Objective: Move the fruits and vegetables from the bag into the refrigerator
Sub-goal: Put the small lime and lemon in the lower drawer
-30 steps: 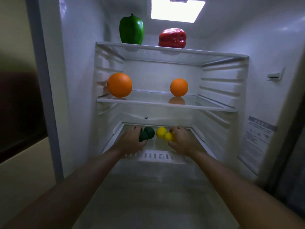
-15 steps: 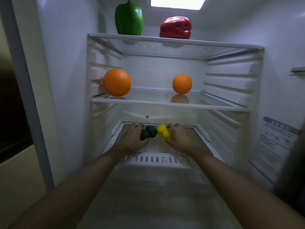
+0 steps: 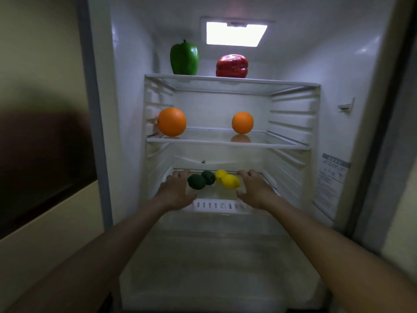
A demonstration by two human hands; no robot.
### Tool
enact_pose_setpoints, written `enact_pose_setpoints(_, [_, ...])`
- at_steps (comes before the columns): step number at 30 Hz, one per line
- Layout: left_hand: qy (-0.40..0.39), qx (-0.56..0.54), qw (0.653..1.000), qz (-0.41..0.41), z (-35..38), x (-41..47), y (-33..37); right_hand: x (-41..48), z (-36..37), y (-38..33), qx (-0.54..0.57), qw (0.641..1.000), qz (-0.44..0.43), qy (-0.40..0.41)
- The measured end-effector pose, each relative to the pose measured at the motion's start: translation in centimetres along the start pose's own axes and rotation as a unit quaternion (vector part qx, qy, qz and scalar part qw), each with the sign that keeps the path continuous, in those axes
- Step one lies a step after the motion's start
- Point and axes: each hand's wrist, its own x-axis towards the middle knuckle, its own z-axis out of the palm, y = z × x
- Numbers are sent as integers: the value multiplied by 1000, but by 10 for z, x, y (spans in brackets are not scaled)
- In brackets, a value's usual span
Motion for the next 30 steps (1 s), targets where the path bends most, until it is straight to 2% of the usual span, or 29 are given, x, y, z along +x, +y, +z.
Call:
enact_pose_setpoints(6, [-9, 29, 1000, 5, -11, -56, 2, -41, -15, -6, -99, 994, -38, 0])
enact_pose_setpoints(14, [-27, 25, 999, 33, -34, -112, 6, -103, -30, -32, -85, 996, -12, -38])
enact_pose_setpoints(23, [-60, 36, 995, 70, -56, -173, 20, -193, -57, -69, -112, 990, 59, -58])
enact_pose_setpoints(30, [-107, 10, 985, 134, -59, -241, 46, -284, -76, -87, -81, 986, 131, -61])
